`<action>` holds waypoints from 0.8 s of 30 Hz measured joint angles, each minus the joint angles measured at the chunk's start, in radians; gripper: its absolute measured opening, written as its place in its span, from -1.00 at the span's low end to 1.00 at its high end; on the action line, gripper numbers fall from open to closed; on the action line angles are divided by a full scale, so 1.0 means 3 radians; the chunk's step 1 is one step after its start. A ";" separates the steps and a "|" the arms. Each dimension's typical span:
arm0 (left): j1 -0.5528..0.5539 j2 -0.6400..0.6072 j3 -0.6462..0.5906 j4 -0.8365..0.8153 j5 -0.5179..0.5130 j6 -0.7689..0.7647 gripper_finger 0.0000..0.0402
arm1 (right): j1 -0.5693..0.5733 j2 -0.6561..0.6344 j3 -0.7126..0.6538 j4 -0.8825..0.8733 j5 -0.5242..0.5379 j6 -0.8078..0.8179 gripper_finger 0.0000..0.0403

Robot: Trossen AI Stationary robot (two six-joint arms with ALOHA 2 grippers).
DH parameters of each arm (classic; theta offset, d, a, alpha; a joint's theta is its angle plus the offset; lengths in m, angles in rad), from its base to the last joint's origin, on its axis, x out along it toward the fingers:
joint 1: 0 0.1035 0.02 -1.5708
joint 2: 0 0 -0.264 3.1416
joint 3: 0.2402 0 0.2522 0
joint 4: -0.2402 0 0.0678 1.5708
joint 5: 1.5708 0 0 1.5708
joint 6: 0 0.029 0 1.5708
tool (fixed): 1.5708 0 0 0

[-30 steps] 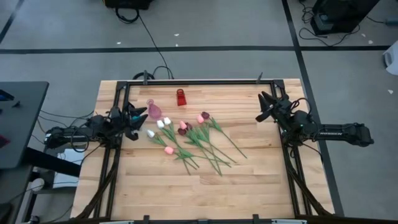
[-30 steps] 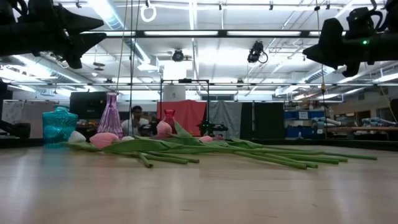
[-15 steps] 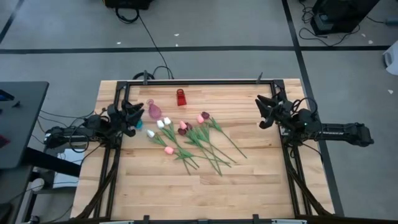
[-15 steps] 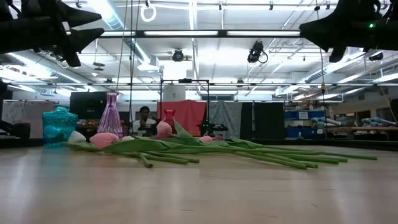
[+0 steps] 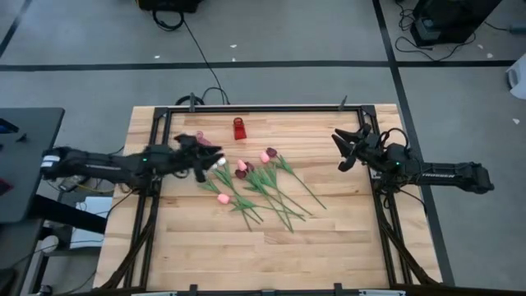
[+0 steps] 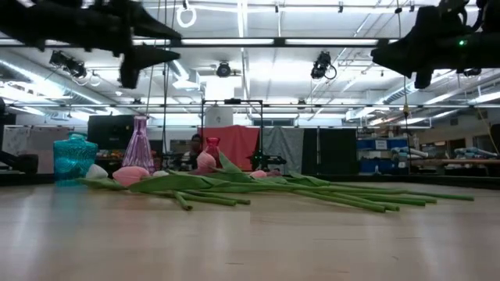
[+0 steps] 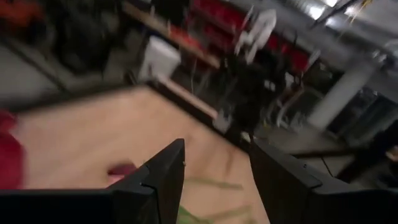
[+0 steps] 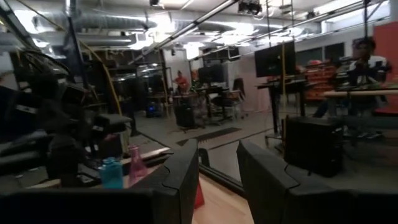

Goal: Sort flowers into vase by color
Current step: Put the pink flower into the purple vase

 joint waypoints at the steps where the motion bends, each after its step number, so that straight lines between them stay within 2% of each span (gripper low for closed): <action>1: -0.0039 0.0185 0.0098 -0.0012 0.0052 -0.0077 -0.07 | 0.0000 0.0000 0.0000 0.0003 0.0048 -0.0047 -0.38; 4: -0.0181 0.0704 0.0398 -0.0082 0.0130 -0.0303 -0.07 | 0.0000 0.0000 0.0000 0.0058 0.0309 -0.0190 -0.38; 7: -0.0273 0.1155 0.0734 -0.0469 0.0168 -0.0575 -0.07 | -0.0003 0.0000 0.0000 0.0153 0.0552 -0.0319 -0.38; 11: -0.0353 0.1704 0.1026 -0.0712 0.0405 -0.1113 -0.07 | -0.0001 0.0000 0.0000 0.0289 0.0575 -0.0395 -0.38; 16: -0.0443 0.2302 0.1176 -0.0539 0.0751 -0.1918 -0.07 | -0.0001 0.0000 0.0001 0.0433 0.0477 -0.0502 -0.38; 24: -0.0474 0.3075 0.1184 0.0311 0.0864 -0.2927 -0.07 | -0.0001 0.0000 0.0001 0.0529 0.0396 -0.0674 -0.38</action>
